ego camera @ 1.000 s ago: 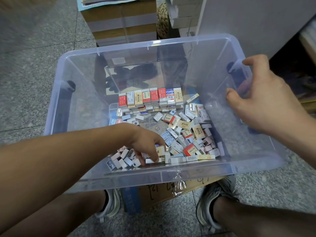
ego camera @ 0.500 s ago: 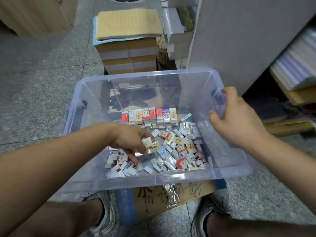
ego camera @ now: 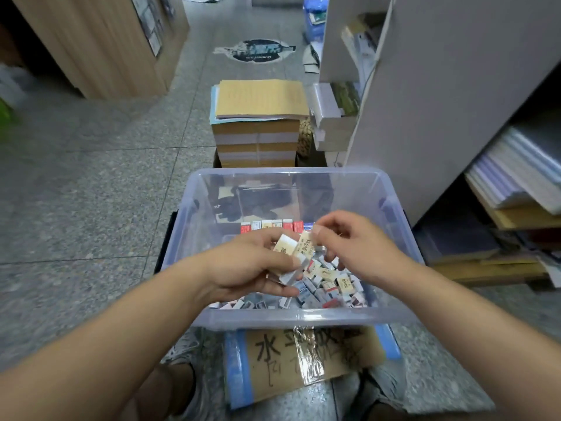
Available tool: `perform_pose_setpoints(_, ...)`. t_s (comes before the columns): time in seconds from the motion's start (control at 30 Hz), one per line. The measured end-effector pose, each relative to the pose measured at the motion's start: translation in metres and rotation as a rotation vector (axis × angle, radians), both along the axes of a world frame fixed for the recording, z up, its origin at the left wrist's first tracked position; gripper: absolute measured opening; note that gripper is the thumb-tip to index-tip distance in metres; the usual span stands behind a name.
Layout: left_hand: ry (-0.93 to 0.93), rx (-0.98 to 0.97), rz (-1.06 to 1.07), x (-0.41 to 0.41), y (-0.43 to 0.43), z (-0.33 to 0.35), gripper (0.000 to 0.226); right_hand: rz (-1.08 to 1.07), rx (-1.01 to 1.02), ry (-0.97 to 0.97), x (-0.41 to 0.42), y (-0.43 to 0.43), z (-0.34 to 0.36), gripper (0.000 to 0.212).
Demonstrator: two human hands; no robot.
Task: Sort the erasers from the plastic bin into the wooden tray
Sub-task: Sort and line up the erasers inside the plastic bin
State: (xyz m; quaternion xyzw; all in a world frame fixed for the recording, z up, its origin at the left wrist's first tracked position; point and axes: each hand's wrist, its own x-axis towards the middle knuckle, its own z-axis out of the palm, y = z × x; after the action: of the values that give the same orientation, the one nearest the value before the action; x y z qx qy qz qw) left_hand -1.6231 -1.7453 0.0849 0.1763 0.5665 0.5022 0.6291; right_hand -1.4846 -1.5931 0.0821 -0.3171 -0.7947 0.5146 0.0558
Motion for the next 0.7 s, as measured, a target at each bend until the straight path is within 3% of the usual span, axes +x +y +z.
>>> perform_pose_setpoints(0.07, -0.007, 0.020, -0.007, 0.002, 0.000, -0.004, 0.036, 0.008, -0.120, 0.013, -0.008, -0.008, -0.003, 0.015)
perform_pose_setpoints(0.17, 0.007, 0.004, 0.042, -0.002, 0.002, -0.016, 0.036, -0.011, -0.138, -0.011, -0.017, -0.008, -0.013, 0.016)
perform_pose_setpoints(0.27, 0.070, -0.056, 0.113, -0.009, 0.007, -0.027, 0.030, -0.148, -0.105, -0.054, -0.029, 0.012, -0.029, 0.020)
perform_pose_setpoints(0.37, 0.075, -0.108, 0.160, -0.019, 0.009, -0.035, 0.026, -0.284, -0.266, -0.096, -0.048, 0.047, -0.053, 0.014)
perform_pose_setpoints(0.43, 0.040, -0.124, 0.198, -0.024, 0.008, -0.040, 0.027, -0.274, -0.253, -0.212, -0.060, 0.065, -0.072, 0.006)
perform_pose_setpoints(0.57, 0.018, -0.123, 0.245, -0.028, 0.008, -0.045, 0.027, -0.249, -0.189, -0.324, -0.080, 0.079, -0.102, 0.029)
perform_pose_setpoints(0.7, 0.031, -0.149, 0.251, -0.035, 0.006, -0.054, 0.027, -0.346, -0.163, -0.331, -0.092, 0.079, -0.127, 0.020)
